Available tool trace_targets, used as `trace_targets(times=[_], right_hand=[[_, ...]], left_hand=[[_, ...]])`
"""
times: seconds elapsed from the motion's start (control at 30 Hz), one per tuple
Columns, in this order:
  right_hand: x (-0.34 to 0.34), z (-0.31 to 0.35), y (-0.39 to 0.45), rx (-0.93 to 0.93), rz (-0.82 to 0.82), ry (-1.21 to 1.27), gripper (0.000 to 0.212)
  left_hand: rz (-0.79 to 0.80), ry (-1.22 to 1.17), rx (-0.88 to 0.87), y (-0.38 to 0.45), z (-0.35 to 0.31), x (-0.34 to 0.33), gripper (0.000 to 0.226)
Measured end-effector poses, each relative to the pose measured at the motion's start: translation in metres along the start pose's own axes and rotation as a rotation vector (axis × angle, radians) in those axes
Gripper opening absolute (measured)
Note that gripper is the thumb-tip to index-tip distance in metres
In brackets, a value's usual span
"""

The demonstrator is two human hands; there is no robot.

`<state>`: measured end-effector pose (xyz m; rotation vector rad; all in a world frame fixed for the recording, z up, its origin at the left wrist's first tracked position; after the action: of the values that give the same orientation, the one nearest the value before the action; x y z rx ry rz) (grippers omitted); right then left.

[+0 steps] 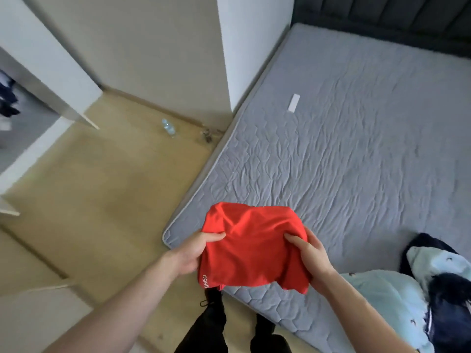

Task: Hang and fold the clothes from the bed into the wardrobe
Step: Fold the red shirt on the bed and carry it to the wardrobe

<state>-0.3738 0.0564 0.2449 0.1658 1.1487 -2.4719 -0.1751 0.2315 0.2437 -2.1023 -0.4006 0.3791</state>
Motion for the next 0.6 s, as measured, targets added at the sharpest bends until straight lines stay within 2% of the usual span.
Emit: trace_targets(times=[0.27, 0.43, 0.6], right_hand=[[-0.183, 0.028, -0.054, -0.001, 0.313, -0.193, 0.038], [-0.323, 0.018, -0.08, 0.021, 0.49, -0.312, 0.034], [-0.469, -0.008, -0.106, 0.041, 0.612, -0.377, 0.035]], left_hand=[[-0.349, -0.262, -0.191, -0.142, 0.004, 0.109, 0.032], [-0.577, -0.376, -0.298, -0.217, 0.017, 0.216, 0.041], [-0.698, -0.429, -0.392, -0.29, 0.026, 0.33, 0.033]])
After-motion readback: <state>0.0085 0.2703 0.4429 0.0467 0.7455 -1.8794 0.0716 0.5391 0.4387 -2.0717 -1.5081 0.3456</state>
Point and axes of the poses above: each hand's wrist, its own y-axis towards the middle knuckle, its own x-axis out of the back of the hand, z = x × y, the point moved 10 cm from there along y, towards the middle knuckle, and after that the axes turned 15 degrees about y, right-handed, at the moved point
